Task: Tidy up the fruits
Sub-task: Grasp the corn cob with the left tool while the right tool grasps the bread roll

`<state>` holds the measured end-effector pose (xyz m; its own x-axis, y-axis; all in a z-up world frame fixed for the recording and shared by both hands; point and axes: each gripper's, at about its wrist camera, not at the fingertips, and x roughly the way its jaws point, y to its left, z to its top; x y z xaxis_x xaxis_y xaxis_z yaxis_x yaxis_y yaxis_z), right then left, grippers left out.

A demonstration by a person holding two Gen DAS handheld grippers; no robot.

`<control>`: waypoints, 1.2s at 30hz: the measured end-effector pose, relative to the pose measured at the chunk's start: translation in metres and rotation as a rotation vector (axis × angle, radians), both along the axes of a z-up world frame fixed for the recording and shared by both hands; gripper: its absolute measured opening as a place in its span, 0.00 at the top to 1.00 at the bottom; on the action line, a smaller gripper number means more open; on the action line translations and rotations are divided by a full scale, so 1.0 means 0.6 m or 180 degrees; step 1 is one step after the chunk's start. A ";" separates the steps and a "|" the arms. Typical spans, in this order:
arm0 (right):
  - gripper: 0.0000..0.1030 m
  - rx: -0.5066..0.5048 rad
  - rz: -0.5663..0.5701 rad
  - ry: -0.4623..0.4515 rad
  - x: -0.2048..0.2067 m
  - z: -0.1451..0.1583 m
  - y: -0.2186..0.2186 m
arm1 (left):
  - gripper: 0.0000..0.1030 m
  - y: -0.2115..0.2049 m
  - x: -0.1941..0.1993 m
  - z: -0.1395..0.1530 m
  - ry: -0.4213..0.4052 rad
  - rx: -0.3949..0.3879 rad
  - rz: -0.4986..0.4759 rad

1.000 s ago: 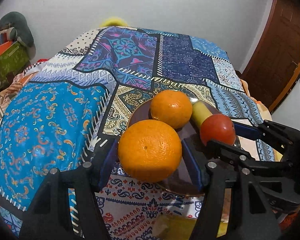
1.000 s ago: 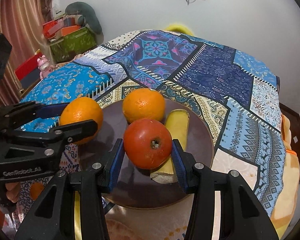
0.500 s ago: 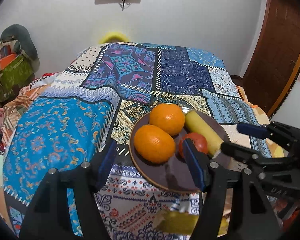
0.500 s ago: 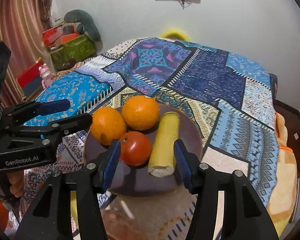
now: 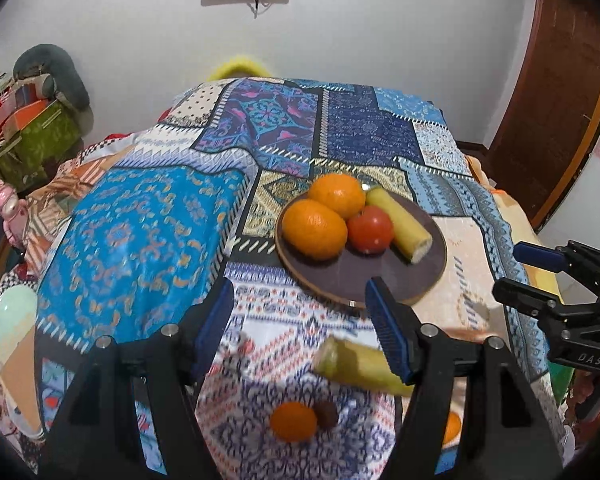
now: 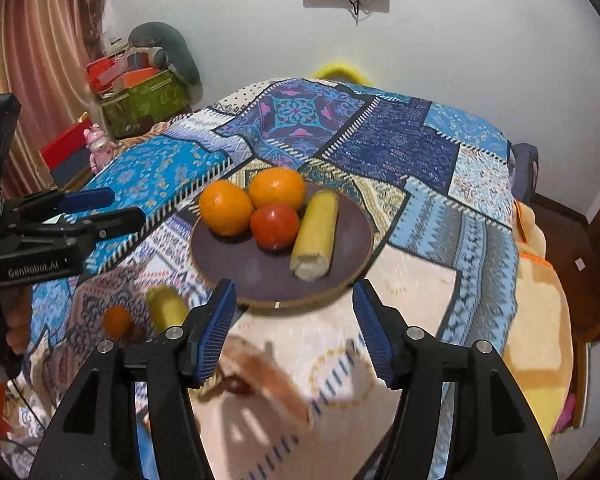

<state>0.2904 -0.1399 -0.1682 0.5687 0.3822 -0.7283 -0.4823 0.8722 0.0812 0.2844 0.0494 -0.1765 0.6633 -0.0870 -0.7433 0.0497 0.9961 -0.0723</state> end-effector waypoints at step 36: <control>0.81 -0.0073 -0.0077 0.0413 -0.046 -0.102 -0.055 | 0.20 -0.108 -0.032 -0.105 0.0722 -0.0181 -0.0168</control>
